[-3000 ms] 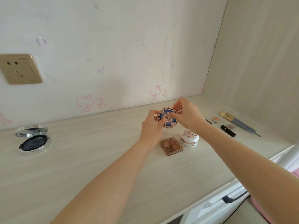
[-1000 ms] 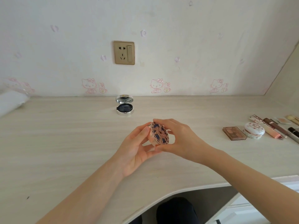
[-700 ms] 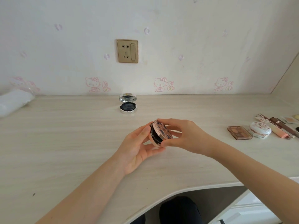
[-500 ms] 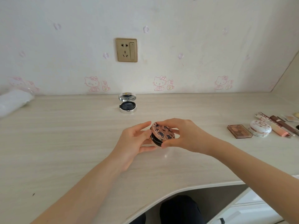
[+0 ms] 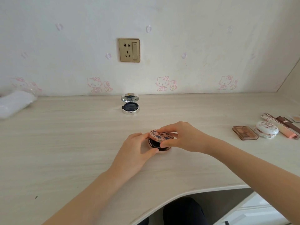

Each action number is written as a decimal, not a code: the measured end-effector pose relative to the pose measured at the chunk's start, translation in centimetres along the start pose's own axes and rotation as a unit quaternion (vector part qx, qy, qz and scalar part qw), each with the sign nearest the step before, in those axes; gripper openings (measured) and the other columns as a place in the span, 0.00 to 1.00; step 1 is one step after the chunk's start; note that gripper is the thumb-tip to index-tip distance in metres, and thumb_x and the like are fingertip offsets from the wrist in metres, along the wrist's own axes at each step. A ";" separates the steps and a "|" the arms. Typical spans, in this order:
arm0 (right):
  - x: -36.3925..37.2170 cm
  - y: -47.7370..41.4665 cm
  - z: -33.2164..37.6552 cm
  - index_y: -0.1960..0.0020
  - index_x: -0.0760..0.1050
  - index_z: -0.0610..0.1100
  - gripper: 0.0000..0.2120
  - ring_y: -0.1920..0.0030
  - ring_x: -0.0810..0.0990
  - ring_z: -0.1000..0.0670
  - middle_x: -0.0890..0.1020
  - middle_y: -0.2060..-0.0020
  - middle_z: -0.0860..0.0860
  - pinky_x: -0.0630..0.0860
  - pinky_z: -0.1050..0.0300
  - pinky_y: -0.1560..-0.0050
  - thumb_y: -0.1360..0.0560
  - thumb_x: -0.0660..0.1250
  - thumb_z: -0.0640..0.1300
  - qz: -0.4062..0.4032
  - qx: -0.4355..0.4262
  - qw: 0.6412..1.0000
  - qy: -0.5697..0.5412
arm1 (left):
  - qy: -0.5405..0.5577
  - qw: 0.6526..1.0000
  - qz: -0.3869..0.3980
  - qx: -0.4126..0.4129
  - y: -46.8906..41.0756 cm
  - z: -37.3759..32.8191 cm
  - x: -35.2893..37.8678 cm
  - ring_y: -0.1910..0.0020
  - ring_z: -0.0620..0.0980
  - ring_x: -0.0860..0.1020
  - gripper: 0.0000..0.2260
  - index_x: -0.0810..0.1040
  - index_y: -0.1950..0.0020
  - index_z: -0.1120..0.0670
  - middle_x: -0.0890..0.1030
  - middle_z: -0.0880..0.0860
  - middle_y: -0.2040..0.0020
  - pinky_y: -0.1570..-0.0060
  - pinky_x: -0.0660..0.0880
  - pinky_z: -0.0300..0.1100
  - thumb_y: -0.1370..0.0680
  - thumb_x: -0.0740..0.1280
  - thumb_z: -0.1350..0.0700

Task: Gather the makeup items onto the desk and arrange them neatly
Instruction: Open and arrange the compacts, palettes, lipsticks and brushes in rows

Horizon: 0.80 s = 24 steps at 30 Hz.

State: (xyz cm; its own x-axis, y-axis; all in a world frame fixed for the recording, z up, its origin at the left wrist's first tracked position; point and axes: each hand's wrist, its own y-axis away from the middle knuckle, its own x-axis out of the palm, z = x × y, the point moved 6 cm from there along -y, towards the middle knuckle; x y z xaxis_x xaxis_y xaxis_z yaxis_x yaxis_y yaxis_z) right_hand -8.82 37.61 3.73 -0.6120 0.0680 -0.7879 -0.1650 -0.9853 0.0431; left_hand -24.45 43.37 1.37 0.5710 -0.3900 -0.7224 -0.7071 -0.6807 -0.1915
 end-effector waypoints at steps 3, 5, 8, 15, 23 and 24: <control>0.1 -0.1 0.1 0.38 0.77 0.54 0.23 0.42 0.77 0.54 0.81 0.44 0.57 0.73 0.53 0.39 0.32 0.74 0.55 -0.001 0.001 1.000 0.010 | 0.022 1.000 -0.007 -0.012 0.2 0.4 0.1 0.26 0.40 0.59 0.22 0.72 0.33 0.39 0.71 0.46 0.29 0.34 0.57 0.34 0.27 0.71 0.46; 0.2 -0.1 0.3 0.38 0.77 0.55 0.22 0.42 0.77 0.54 0.81 0.43 0.57 0.73 0.54 0.39 0.31 0.73 0.55 0.001 -0.004 1.000 0.018 | 0.032 0.999 -0.013 -0.003 0.2 0.5 0.2 0.26 0.38 0.58 0.22 0.73 0.35 0.38 0.73 0.43 0.32 0.33 0.58 0.35 0.28 0.72 0.47; 0.4 0.1 0.4 0.37 0.76 0.55 0.21 0.42 0.77 0.56 0.80 0.42 0.58 0.72 0.57 0.39 0.29 0.71 0.56 0.004 -0.018 0.999 0.039 | 0.014 1.000 -0.020 -0.011 0.2 1.1 0.5 0.26 0.38 0.58 0.24 0.73 0.34 0.37 0.72 0.47 0.30 0.31 0.60 0.39 0.30 0.72 0.43; 0.4 0.3 0.5 0.35 0.74 0.56 0.18 0.41 0.76 0.58 0.79 0.41 0.59 0.71 0.60 0.39 0.24 0.65 0.55 0.001 -0.024 0.999 0.030 | -0.083 0.995 -0.053 -0.009 1.0 0.5 0.3 0.28 0.40 0.64 0.20 0.74 0.35 0.38 0.74 0.46 0.31 0.36 0.64 0.38 0.27 0.68 0.40; -0.2 -0.1 1.3 0.38 0.77 0.55 0.14 0.44 0.78 0.54 0.82 0.46 0.56 0.73 0.54 0.39 0.21 0.60 0.53 0.031 -0.024 0.999 0.015 | -0.118 0.990 -0.049 0.051 1.2 -0.1 0.8 0.29 0.40 0.65 0.16 0.76 0.35 0.43 0.72 0.36 0.33 0.34 0.64 0.37 0.23 0.65 0.44; -0.3 -0.3 1.3 0.39 0.77 0.56 0.14 0.45 0.79 0.53 0.83 0.47 0.55 0.73 0.53 0.41 0.21 0.59 0.54 0.038 -0.024 0.999 0.013 | -0.118 0.991 -0.050 0.050 1.2 -0.1 0.8 0.29 0.40 0.66 0.16 0.77 0.35 0.43 0.73 0.37 0.33 0.35 0.65 0.37 0.23 0.65 0.44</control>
State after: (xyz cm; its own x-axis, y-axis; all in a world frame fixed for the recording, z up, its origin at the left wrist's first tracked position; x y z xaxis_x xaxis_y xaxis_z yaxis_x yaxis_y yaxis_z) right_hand -9.61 38.08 4.78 -0.6005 -0.0115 -0.7995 -0.0814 -0.9938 0.0755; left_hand -24.81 42.17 0.65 0.5360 -0.1603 -0.8289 -0.6966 -0.6386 -0.3270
